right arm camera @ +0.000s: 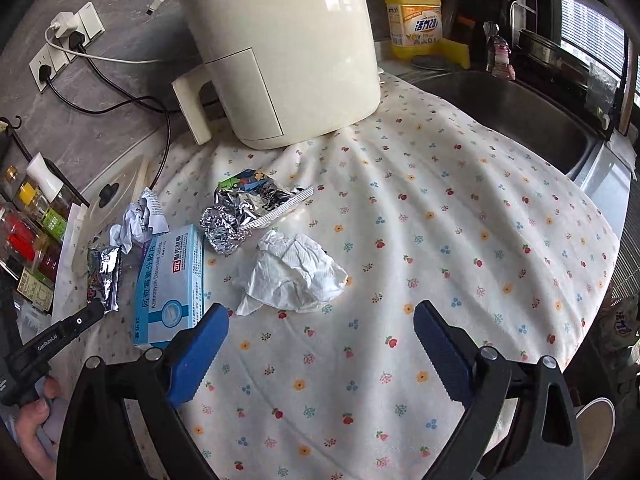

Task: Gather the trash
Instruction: 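Grasp the crumpled white tissue with the right tool while the left tool grasps the colourful foil snack bag, then carry the tissue and snack bag over the white bin with both tools, then open the right tool to drop the tissue while the left tool drops the snack bag, then move both open tools back over the counter, then grasp the crumpled white paper with the left tool while the right tool grasps the foil wrapper, then carry the crumpled paper and foil wrapper over the white bin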

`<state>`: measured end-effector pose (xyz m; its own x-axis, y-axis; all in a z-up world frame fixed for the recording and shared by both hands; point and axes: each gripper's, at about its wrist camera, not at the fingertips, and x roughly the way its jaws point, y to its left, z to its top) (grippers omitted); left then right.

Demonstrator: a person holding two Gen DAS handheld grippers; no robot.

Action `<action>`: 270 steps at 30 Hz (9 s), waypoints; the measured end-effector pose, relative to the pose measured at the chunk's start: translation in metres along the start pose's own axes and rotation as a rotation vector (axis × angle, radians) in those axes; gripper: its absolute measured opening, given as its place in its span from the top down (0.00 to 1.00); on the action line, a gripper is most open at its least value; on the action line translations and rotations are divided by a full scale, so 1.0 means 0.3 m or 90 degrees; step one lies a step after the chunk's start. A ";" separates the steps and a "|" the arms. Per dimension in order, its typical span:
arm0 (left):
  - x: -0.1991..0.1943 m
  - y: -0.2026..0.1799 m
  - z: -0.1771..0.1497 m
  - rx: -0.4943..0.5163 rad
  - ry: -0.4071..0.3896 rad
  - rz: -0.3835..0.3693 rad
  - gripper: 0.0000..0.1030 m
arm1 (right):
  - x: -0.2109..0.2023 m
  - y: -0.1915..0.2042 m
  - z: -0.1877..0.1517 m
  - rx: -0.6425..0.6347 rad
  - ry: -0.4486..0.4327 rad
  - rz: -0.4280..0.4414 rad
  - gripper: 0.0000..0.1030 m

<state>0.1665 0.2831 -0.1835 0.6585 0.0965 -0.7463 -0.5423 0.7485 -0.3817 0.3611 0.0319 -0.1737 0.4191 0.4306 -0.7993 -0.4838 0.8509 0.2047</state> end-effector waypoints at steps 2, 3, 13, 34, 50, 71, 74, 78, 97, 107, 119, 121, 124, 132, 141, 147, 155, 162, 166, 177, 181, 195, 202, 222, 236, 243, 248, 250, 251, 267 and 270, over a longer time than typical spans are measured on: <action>-0.031 0.014 -0.012 -0.005 -0.009 0.008 0.93 | 0.025 0.017 0.014 -0.006 0.003 0.007 0.12; -0.046 0.022 -0.017 -0.007 -0.013 0.014 0.93 | 0.038 0.025 0.022 -0.010 0.004 0.008 0.12; -0.122 0.025 -0.063 -0.017 -0.027 0.034 0.93 | 0.164 0.047 0.058 -0.047 0.058 0.020 0.78; -0.162 -0.450 -0.126 0.100 -0.047 -0.070 0.93 | -0.226 -0.353 -0.118 0.052 0.014 0.028 0.89; -0.015 -1.015 -0.372 0.268 0.067 -0.195 0.93 | -0.538 -0.928 -0.400 0.239 -0.021 -0.096 0.89; 0.129 -1.600 -0.902 0.431 0.224 -0.304 0.93 | -0.770 -1.483 -0.896 0.429 0.020 -0.222 0.86; 0.159 -1.637 -0.958 0.439 0.242 -0.300 0.93 | -0.747 -1.528 -0.938 0.432 0.038 -0.217 0.85; 0.198 -1.673 -1.025 0.443 0.266 -0.288 0.93 | -0.716 -1.574 -0.988 0.437 0.055 -0.211 0.58; 0.288 -1.840 -1.383 0.542 0.399 -0.318 0.93 | -0.899 -1.721 -1.259 0.545 0.044 -0.269 0.41; 0.278 -1.870 -1.404 0.551 0.399 -0.327 0.41 | -0.935 -1.735 -1.279 0.559 0.030 -0.277 0.38; 0.195 -1.714 -1.051 0.478 0.262 -0.258 0.16 | -0.838 -1.581 -1.007 0.473 -0.017 -0.232 0.18; 0.177 -1.683 -0.984 0.465 0.240 -0.248 0.15 | -0.823 -1.536 -0.946 0.452 -0.027 -0.220 0.15; 0.145 -1.621 -0.884 0.443 0.203 -0.232 0.12 | -0.804 -1.465 -0.854 0.420 -0.044 -0.205 0.10; 0.054 -1.395 -0.612 0.357 0.099 -0.191 0.06 | -0.729 -1.241 -0.621 0.332 -0.076 -0.166 0.08; -0.003 -1.064 -0.376 0.255 0.041 -0.153 0.06 | -0.622 -0.930 -0.411 0.225 -0.095 -0.105 0.08; -0.030 -0.869 -0.270 0.201 0.015 -0.136 0.06 | -0.551 -0.739 -0.314 0.173 -0.104 -0.078 0.07; -0.064 -0.615 -0.129 0.157 -0.023 -0.103 0.06 | -0.419 -0.495 -0.211 0.117 -0.094 -0.028 0.08; -0.063 -0.421 -0.005 0.134 -0.046 -0.084 0.06 | -0.293 -0.290 -0.138 0.091 -0.093 0.003 0.08; -0.035 -0.339 0.060 0.126 -0.044 -0.076 0.06 | -0.236 -0.200 -0.101 0.090 -0.087 0.008 0.09; 0.078 -0.245 0.185 0.096 -0.031 -0.059 0.11 | -0.174 -0.139 -0.027 0.097 -0.050 0.019 0.26; 0.123 -0.226 0.206 0.075 -0.022 -0.045 0.13 | -0.141 -0.141 0.012 0.092 -0.039 0.036 0.32; 0.184 -0.175 0.218 -0.029 -0.012 -0.001 0.62 | 0.131 -0.105 0.232 0.022 0.076 0.123 0.49; 0.096 -0.143 0.181 -0.047 -0.031 0.038 0.48 | 0.255 -0.040 0.279 -0.010 0.115 0.160 0.49; 0.127 -0.096 0.121 -0.056 0.015 0.062 0.51 | 0.287 -0.054 0.308 0.023 0.120 0.182 0.97; 0.062 -0.145 0.115 0.029 -0.010 0.006 0.71 | 0.026 -0.235 0.148 0.148 0.018 0.091 0.98; 0.022 -0.224 0.112 0.086 -0.026 -0.022 0.71 | -0.103 -0.362 0.002 0.213 0.001 0.040 0.98; -0.001 -0.314 0.122 0.117 -0.037 -0.041 0.71 | -0.183 -0.447 -0.055 0.247 -0.022 0.021 0.98; -0.005 -0.366 0.113 0.131 -0.034 -0.054 0.71 | -0.217 -0.485 -0.075 0.254 -0.030 0.018 0.98; -0.006 -0.397 0.105 0.139 -0.032 -0.062 0.71 | -0.234 -0.506 -0.086 0.258 -0.034 0.016 0.98; 0.040 -1.100 -0.376 0.267 0.066 -0.199 0.71 | -0.628 -1.162 -0.454 0.358 -0.059 -0.104 0.98; 0.039 -1.217 -0.484 0.297 0.079 -0.209 0.71 | -0.679 -1.284 -0.544 0.379 -0.055 -0.125 0.98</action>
<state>0.2964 -0.0843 -0.1319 0.6723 -0.2460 -0.6982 -0.0147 0.9385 -0.3448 0.3366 -0.4328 -0.1820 0.5289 0.2504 -0.8109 0.1090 0.9275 0.3575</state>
